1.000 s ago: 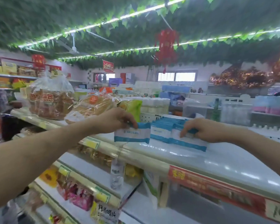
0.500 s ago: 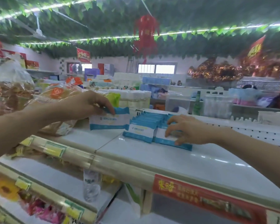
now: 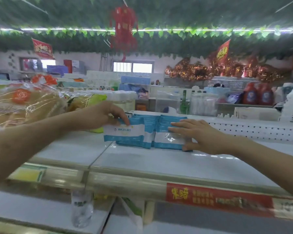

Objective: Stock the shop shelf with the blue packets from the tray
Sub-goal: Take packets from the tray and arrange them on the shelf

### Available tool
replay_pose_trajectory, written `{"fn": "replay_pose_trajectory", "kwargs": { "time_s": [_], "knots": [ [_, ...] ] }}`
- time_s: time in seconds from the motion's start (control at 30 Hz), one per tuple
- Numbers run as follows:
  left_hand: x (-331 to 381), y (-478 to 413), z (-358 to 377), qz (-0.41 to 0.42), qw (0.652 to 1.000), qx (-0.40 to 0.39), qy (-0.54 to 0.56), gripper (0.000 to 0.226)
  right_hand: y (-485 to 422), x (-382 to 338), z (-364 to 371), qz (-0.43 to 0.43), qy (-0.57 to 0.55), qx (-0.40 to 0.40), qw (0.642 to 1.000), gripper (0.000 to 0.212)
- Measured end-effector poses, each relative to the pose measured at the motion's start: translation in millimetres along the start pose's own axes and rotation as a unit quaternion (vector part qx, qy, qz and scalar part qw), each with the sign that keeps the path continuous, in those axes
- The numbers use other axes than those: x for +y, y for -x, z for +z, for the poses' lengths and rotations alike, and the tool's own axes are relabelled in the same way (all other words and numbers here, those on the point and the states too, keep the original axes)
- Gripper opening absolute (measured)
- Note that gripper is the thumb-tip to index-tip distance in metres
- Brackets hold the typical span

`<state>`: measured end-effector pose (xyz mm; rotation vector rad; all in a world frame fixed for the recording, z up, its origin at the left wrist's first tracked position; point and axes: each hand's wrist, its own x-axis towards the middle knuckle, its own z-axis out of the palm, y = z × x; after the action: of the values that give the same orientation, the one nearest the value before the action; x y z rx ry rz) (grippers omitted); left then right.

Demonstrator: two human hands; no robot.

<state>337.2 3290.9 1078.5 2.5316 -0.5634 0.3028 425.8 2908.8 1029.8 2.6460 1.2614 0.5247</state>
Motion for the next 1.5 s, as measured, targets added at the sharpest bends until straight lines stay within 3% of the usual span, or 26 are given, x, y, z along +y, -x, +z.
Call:
{"fn": "replay_pose_trajectory", "kwargs": {
  "time_s": [0.2,0.43,0.67,0.83,1.13,1.5],
  "knots": [
    [34,-51,34,0.074,0.995,-0.047,0.037,0.031,45,3,-8,0.075,-0.021,0.057,0.995,0.079],
    [60,-108,85,0.118,0.988,-0.094,0.010,0.032,97,0,-20,0.145,-0.043,0.119,0.981,0.065],
    [46,-120,101,0.109,0.990,-0.084,-0.008,0.029,98,-19,-27,0.094,0.001,0.116,0.989,0.057],
    [53,-114,105,0.121,0.991,-0.057,-0.022,0.028,54,-35,-12,0.020,0.060,0.070,0.996,0.054],
    [50,-77,65,0.139,0.985,0.106,-0.003,0.030,13,-48,6,-0.067,0.185,0.082,0.977,0.044],
    [-18,40,25,0.034,0.992,0.121,0.001,0.033,14,-52,1,-0.040,0.200,0.068,0.977,0.056]
  ]
}}
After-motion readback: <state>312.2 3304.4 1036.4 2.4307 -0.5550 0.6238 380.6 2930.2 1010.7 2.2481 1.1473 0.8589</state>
